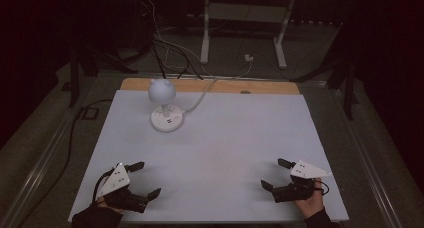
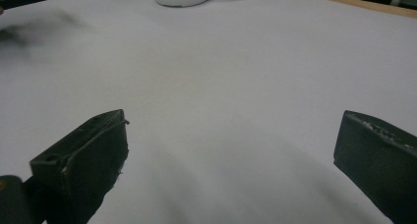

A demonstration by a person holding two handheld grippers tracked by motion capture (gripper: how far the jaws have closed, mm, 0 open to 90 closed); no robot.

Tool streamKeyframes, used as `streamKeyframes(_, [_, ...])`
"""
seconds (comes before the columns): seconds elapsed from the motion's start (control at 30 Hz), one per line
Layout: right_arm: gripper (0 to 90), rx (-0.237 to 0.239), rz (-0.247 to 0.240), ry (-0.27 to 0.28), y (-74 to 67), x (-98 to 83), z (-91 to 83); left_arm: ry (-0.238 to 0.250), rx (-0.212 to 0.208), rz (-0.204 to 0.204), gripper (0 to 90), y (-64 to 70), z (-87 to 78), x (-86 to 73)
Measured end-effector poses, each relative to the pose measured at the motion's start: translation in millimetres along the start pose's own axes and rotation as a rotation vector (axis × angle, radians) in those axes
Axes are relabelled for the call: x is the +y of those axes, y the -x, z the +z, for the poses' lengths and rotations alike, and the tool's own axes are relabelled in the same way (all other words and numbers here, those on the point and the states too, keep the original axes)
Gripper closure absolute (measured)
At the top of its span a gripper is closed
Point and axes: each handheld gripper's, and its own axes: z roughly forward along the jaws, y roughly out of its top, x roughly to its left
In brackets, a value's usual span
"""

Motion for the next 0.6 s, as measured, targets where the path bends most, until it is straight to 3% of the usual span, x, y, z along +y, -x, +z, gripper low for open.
streamKeyframes(0.6, [0.0,-0.006,0.009,-0.01,2.1,-0.8,-0.1,-0.001,-0.007,0.008,0.3,1.3,-0.2,0.8])
